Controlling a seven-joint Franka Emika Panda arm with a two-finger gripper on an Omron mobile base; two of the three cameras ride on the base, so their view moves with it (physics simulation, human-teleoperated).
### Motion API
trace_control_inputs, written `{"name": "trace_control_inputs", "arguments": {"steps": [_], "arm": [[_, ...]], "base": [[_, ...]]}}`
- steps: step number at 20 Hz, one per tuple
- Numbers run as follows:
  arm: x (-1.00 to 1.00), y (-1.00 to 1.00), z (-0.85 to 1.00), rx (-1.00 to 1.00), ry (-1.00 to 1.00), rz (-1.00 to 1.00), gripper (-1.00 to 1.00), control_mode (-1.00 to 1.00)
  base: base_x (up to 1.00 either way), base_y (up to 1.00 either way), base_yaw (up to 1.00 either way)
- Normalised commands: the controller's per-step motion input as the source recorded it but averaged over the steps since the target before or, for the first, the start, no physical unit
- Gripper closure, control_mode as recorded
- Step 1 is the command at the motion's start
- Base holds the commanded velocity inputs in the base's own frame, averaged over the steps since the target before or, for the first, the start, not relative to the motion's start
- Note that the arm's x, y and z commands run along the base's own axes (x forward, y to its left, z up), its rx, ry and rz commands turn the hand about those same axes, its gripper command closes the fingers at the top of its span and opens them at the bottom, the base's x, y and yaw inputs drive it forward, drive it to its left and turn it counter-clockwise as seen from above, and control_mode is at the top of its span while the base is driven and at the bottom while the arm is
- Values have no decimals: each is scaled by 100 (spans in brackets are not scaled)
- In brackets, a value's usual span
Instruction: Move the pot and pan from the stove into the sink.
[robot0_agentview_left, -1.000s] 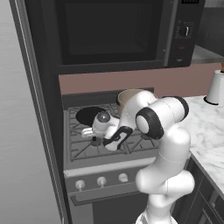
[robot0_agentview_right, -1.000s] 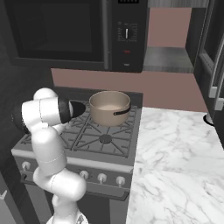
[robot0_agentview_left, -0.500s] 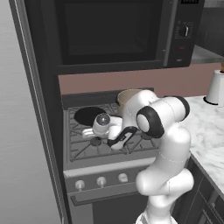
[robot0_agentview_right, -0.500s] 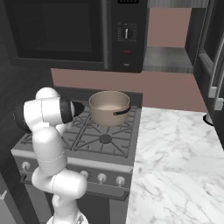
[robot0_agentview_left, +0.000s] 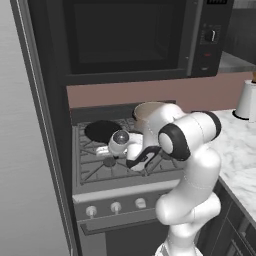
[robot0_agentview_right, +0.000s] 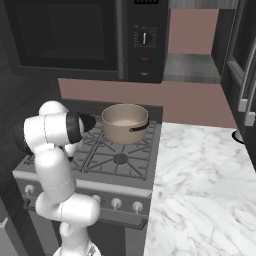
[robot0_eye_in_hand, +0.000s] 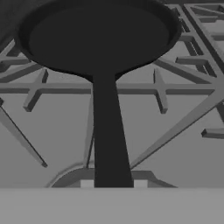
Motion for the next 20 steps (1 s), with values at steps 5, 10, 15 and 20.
{"name": "trace_control_inputs", "arguments": {"steps": [5,10,15,20], "arm": [[-2,-2,86,2,0,-1,100,-100],[-18,-17,95,1,4,-1,100,-100],[-35,-22,100,0,4,0,100,-100],[-31,-13,100,0,2,0,100,-100]], "base": [[0,0,0],[0,0,0],[0,0,0],[0,0,0]]}}
